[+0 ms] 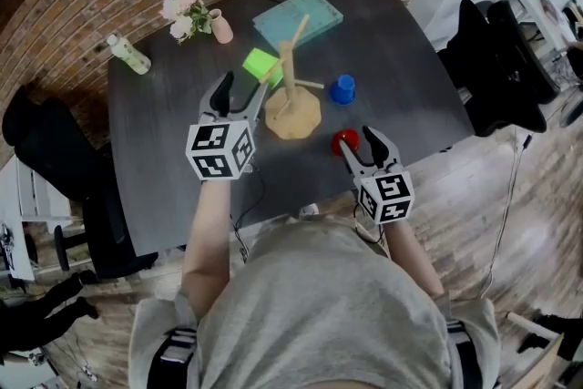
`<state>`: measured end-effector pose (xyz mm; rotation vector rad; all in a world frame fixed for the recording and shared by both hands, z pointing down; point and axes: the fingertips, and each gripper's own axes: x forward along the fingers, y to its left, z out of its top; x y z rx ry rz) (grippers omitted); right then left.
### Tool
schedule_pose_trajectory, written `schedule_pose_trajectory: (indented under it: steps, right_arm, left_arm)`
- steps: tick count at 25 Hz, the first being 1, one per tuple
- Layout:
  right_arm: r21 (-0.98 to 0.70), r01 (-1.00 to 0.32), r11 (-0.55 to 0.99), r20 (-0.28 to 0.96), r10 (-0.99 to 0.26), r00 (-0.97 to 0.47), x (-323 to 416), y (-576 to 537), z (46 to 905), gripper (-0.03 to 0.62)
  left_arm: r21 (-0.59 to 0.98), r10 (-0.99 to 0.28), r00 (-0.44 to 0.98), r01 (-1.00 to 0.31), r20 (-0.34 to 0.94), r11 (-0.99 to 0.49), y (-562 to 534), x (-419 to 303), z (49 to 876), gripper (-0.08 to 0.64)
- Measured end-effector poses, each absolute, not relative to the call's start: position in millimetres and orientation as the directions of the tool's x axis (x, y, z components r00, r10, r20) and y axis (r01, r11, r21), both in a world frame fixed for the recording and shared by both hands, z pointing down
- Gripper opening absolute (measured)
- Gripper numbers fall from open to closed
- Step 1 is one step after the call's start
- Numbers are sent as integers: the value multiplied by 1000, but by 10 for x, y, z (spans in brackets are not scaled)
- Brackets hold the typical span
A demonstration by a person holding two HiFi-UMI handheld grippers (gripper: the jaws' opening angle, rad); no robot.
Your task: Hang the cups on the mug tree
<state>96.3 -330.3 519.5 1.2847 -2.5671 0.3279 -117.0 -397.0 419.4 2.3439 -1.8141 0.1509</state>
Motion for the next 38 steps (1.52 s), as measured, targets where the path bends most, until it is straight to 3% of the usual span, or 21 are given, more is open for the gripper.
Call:
schedule_pose_trajectory:
  steps: [11,23,38]
  right_arm:
    - [-28,-810,586,405,-734,-546,1017,-3389,5683,235]
    - [17,-796,606,496,-696,-519,998,-3442,6138,233]
    - [40,-807,590,469,-724,-506,891,-3369,5943,217]
  left_arm:
    - [129,-950,264,-961,168,-244,-3646,-1094,4470,281]
    - [183,-933,273,-955,232,-234,-3341,-1128,4875,278]
    - [200,-931,271,-954,245,-225,-3115,-1330,4986,273]
